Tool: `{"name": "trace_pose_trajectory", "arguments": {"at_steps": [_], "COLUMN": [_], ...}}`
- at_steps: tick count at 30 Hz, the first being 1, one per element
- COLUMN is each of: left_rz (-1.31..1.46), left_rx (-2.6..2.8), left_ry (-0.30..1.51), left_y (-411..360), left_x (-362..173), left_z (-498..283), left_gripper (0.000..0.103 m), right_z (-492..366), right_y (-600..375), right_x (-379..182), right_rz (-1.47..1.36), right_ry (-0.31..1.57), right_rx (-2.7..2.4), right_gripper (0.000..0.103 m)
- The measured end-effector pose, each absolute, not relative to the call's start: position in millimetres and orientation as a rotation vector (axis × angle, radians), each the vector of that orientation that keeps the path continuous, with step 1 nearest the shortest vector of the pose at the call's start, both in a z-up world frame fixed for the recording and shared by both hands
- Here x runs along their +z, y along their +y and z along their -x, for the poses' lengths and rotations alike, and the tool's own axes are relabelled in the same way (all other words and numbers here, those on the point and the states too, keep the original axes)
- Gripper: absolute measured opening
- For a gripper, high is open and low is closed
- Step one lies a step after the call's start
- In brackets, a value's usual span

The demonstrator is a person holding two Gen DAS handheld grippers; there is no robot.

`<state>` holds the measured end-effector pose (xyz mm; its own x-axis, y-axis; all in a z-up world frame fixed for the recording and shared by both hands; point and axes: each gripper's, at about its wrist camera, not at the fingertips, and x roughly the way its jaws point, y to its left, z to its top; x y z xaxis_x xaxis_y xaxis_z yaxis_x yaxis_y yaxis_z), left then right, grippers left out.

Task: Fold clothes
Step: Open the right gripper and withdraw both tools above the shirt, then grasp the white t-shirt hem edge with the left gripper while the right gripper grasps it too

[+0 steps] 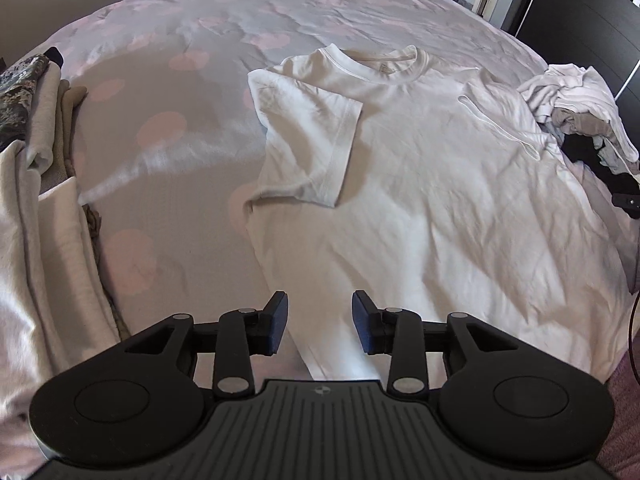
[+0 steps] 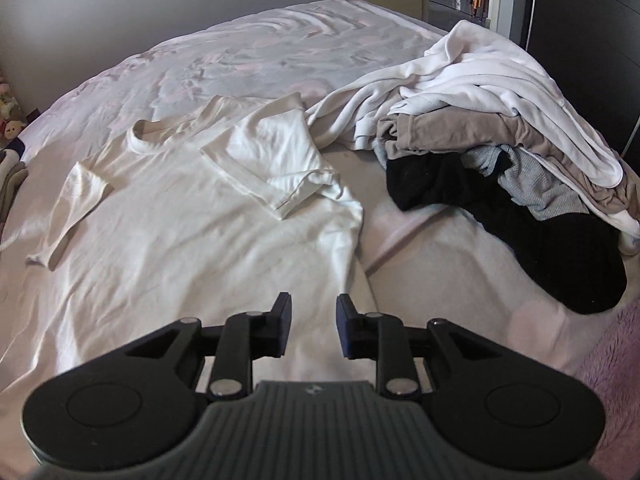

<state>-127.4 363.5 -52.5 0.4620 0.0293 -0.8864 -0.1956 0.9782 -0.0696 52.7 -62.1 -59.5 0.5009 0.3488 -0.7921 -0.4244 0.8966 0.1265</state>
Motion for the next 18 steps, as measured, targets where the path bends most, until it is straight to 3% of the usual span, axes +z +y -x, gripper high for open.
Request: {"name": "trace_pose_trajectory", "arguments": {"at_steps": [8, 18], "left_rz": [0.000, -0.449], "left_rx": [0.017, -0.257], "left_ry": [1.003, 0.977], "left_y": [316, 224], "left_x": [-21, -4], "left_z": [191, 234], "left_gripper": [0.037, 0.037], "right_z": [-1, 42], "right_y": [-68, -89], "right_x": [-40, -11], "right_rz": [0.173, 0.138], "right_ry": [0.921, 0.826], "right_rx": [0.588, 0.636], "right_gripper": [0.032, 0.036]}}
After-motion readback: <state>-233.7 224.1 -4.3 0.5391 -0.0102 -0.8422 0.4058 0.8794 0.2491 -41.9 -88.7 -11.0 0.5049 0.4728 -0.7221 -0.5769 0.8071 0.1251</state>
